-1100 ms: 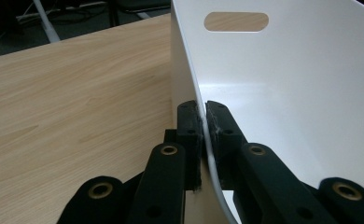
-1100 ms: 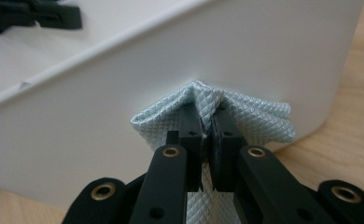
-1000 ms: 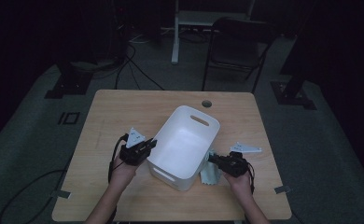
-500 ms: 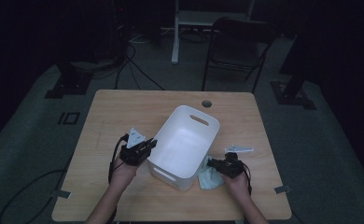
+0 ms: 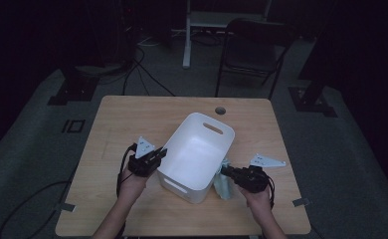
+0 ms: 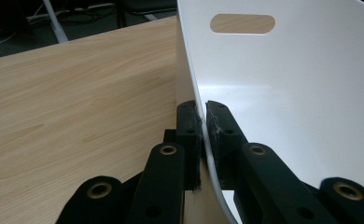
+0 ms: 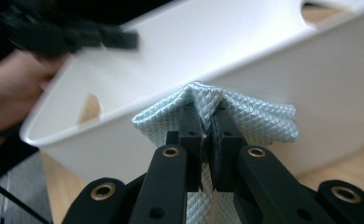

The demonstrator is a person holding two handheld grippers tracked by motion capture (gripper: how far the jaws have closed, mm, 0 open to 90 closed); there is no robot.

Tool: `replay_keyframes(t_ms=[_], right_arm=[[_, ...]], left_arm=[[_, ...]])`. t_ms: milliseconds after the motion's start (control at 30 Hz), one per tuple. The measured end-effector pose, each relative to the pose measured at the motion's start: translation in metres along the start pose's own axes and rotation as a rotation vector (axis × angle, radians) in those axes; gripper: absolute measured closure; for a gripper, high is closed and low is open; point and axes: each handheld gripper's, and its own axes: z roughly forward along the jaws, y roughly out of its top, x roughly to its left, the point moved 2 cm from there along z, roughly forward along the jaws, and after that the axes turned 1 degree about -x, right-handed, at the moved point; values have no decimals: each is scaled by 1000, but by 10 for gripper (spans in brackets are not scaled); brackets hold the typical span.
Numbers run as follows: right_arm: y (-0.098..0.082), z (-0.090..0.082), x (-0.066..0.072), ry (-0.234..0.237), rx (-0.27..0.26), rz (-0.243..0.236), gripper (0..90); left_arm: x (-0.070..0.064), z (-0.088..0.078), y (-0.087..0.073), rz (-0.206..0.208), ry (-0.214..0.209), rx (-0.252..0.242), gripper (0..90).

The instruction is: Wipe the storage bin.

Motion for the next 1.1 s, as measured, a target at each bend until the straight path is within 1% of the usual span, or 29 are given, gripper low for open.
replay_keyframes(t_ms=[67,100,200,267,300,433,500,533,567,633,767,800,867,900,1000,1100], right_arm=[[-1,3,-1,8,-2,7,850],[-2,5,-3,6,6,15,851],[-5,10,-5,-17,32,12,850],[-7,12,-8,-28,47,21,850],[-7,12,-8,-28,47,21,850],[-14,16,-14,-45,76,34,850],[-16,17,-16,-47,79,37,850],[-19,19,-19,-55,92,47,851],[-19,19,-19,-55,92,47,851],[-24,23,-24,-66,110,57,851],[-29,27,-30,-73,130,77,851],[-30,28,-31,-80,137,78,851],[-34,32,-34,-112,165,65,851],[-37,35,-36,-127,179,66,852],[-45,42,-43,-151,218,73,852],[-48,45,-47,-150,229,100,851]], left_arm=[[0,0,0,5,-9,-1,843],[0,0,0,2,-10,-1,842],[-1,0,0,1,-1,-8,842],[-1,0,0,3,1,-6,841],[-1,0,0,3,1,-6,841],[-2,0,0,4,-1,-6,840],[-2,0,0,4,-1,-6,840],[-2,0,0,4,-1,-5,839],[-2,0,0,4,-1,-5,838],[-2,0,0,3,-1,-5,837],[-2,0,0,-2,9,-9,836],[-2,0,-1,-1,11,-10,837],[-3,0,-1,-2,13,-11,837],[-3,0,-1,-3,14,-11,837],[-3,0,-1,-2,14,-11,837],[-3,0,-1,-3,18,-11,837]])
